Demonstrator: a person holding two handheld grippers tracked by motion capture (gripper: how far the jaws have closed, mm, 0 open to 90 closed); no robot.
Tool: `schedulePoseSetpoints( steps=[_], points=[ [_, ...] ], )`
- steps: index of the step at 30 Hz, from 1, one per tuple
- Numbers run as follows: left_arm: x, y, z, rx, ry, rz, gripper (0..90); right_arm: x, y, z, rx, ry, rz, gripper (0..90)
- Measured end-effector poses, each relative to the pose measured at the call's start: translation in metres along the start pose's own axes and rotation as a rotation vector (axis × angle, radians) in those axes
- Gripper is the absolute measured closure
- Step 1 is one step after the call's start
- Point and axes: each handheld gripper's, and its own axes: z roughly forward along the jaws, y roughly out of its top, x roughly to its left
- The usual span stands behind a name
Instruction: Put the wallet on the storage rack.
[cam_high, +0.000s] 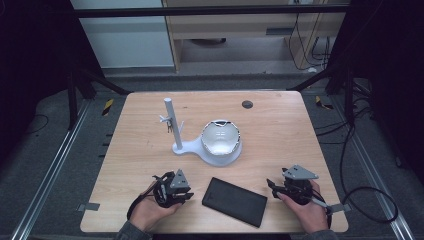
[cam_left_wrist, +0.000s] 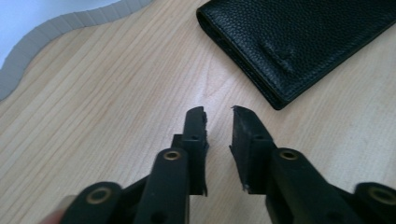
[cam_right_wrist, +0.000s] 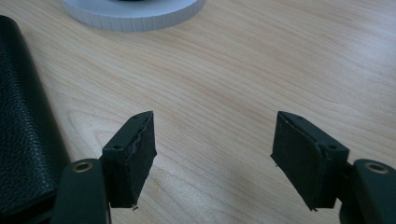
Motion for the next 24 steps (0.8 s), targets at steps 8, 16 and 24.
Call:
schedulePoseSetpoints(
  steps=[8, 16, 24],
  points=[
    [-0.004, 0.003, 0.005, 0.010, -0.051, 0.017, 87.6, 0.001, 0.001, 0.001, 0.000, 0.010, -0.010, 34.7],
    [-0.016, 0.009, 0.017, 0.083, -0.074, 0.044, 88.3, 0.002, 0.000, 0.001, 0.009, 0.014, -0.011, 35.0],
    [-0.021, 0.012, 0.023, 0.091, -0.086, 0.061, 88.0, 0.002, 0.000, 0.001, 0.009, 0.013, -0.017, 34.8]
  ],
)
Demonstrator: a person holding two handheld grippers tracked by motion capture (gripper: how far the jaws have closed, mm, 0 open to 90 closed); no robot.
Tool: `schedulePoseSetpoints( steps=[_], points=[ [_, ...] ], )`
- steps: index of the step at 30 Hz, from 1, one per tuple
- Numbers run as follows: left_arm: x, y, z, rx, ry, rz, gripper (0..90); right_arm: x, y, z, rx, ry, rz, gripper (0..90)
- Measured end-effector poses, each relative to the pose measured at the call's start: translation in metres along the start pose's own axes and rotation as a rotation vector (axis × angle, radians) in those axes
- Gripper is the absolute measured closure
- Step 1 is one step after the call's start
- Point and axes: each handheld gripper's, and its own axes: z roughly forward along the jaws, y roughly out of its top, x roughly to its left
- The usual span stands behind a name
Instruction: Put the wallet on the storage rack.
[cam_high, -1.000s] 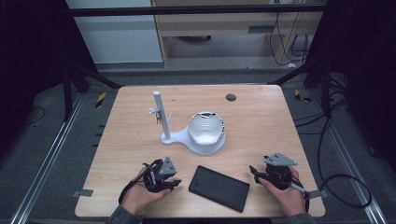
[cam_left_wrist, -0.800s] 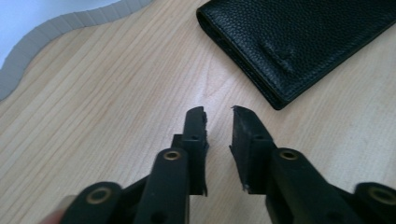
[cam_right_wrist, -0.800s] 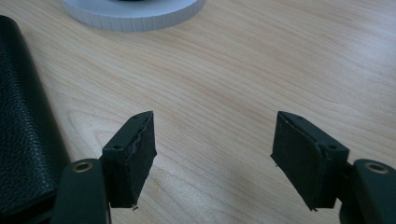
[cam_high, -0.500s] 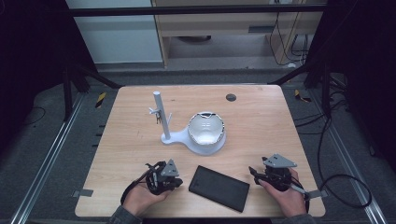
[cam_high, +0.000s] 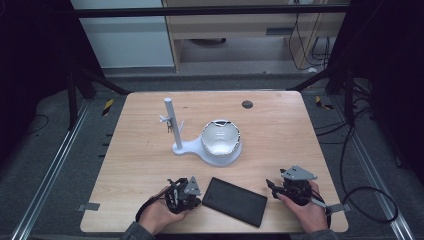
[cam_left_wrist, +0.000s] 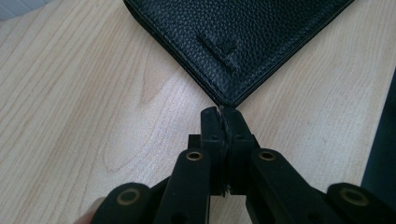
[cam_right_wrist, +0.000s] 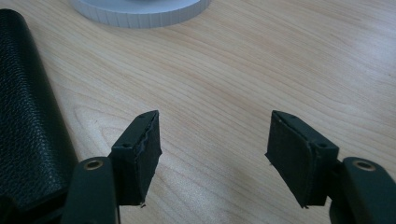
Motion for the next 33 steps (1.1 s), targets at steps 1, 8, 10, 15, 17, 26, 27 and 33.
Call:
schedulePoseSetpoints(
  steps=[1, 8, 10, 15, 17, 26, 27, 33],
  points=[
    [0.000, 0.000, 0.001, 0.003, -0.001, 0.001, 88.0, 0.000, 0.000, 0.000, -0.001, 0.000, -0.002, 34.7],
    [-0.001, 0.001, 0.002, 0.002, 0.007, 0.013, 86.9, 0.000, 0.000, 0.000, 0.004, 0.005, 0.001, 33.9],
    [-0.001, 0.001, 0.001, -0.005, 0.010, 0.011, 86.6, 0.000, 0.000, 0.000, 0.002, 0.003, 0.000, 33.6],
    [-0.001, 0.001, -0.002, -0.028, 0.016, 0.002, 86.8, 0.001, 0.001, -0.001, 0.001, 0.008, 0.002, 33.0],
    [-0.001, 0.001, -0.003, -0.039, 0.016, 0.003, 86.8, 0.001, 0.001, -0.001, 0.000, 0.012, 0.003, 32.6],
    [0.002, 0.002, -0.008, -0.131, 0.016, -0.057, 85.5, 0.010, 0.002, -0.002, -0.004, 0.059, 0.005, 28.7],
    [0.001, 0.003, -0.008, -0.154, 0.002, -0.069, 85.5, 0.012, 0.002, -0.002, -0.006, 0.067, 0.004, 28.0],
    [0.002, 0.004, -0.005, -0.169, -0.001, -0.080, 85.0, 0.025, 0.004, -0.005, -0.012, 0.101, 0.020, 25.3]
  ],
)
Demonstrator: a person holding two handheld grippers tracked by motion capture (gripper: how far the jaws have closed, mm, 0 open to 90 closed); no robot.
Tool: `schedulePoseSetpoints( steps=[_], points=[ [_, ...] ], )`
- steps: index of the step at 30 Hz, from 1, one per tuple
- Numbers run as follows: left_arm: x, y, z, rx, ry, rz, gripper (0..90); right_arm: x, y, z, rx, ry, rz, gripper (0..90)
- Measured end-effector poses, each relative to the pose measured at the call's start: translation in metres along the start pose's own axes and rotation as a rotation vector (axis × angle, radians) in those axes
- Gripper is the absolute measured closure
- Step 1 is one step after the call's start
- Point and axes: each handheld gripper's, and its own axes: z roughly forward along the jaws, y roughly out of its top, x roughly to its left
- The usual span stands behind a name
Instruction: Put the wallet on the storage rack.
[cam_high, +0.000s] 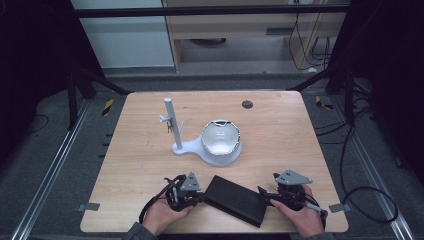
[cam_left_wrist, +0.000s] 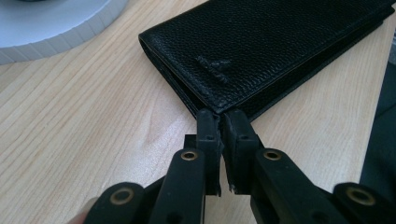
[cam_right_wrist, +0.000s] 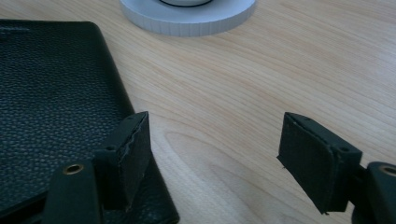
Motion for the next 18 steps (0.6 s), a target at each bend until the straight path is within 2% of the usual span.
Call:
schedulePoseSetpoints(
  steps=[11, 14, 18],
  points=[
    [0.005, 0.005, -0.001, -0.035, -0.015, -0.029, 85.1, 0.010, 0.011, -0.007, 0.003, 0.020, -0.001, 25.6],
    [0.008, 0.007, 0.000, -0.044, -0.024, -0.036, 85.0, 0.015, 0.017, -0.011, 0.014, 0.026, -0.009, 26.1],
    [0.012, 0.012, -0.002, -0.050, -0.037, -0.039, 84.7, 0.028, 0.028, -0.016, 0.035, 0.043, -0.043, 26.3]
  ],
)
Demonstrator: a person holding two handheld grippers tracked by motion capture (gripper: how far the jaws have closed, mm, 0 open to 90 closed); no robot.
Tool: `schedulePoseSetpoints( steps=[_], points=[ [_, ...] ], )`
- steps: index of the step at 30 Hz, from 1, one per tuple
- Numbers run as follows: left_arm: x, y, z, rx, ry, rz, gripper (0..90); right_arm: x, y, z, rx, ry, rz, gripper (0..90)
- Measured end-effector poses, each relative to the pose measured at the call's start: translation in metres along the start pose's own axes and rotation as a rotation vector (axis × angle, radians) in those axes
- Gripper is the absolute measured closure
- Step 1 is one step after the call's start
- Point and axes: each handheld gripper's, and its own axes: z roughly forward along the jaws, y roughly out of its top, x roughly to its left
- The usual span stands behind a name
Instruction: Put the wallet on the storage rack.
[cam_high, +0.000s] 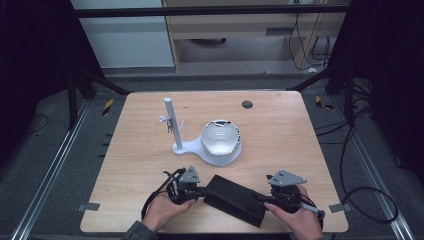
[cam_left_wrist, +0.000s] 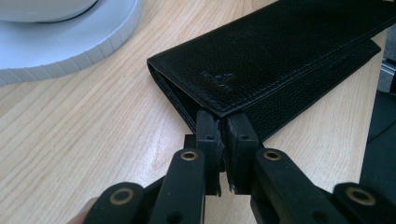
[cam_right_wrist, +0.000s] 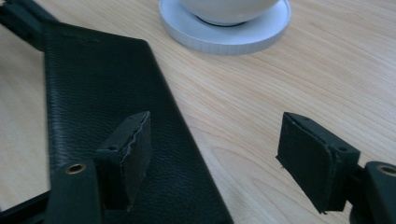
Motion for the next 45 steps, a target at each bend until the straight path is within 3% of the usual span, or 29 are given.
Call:
schedulePoseSetpoints(
  steps=[7, 10, 18, 26, 29, 36, 45],
  points=[
    [0.005, 0.006, 0.000, 0.022, -0.005, -0.004, 83.4, 0.012, 0.019, 0.002, 0.049, 0.001, 0.006, 26.4],
    [0.011, 0.010, 0.001, 0.028, -0.019, -0.011, 83.4, 0.020, 0.032, 0.001, 0.074, 0.019, -0.027, 27.7],
    [0.013, 0.021, 0.000, 0.043, -0.014, 0.001, 83.1, 0.031, 0.042, -0.003, 0.091, 0.056, -0.054, 29.1],
    [0.014, 0.029, 0.000, 0.045, -0.009, -0.002, 82.4, 0.037, 0.041, 0.004, 0.119, 0.079, -0.068, 17.9],
    [0.015, 0.031, 0.003, 0.057, -0.012, 0.000, 81.8, 0.042, 0.037, 0.015, 0.157, 0.082, -0.080, 14.5],
    [0.018, 0.034, 0.009, 0.068, -0.016, -0.003, 80.4, 0.044, 0.036, 0.033, 0.219, 0.071, -0.108, 15.4],
    [0.021, 0.037, 0.020, 0.086, -0.034, -0.003, 79.6, 0.043, 0.032, 0.043, 0.243, 0.059, -0.106, 21.8]
  ],
)
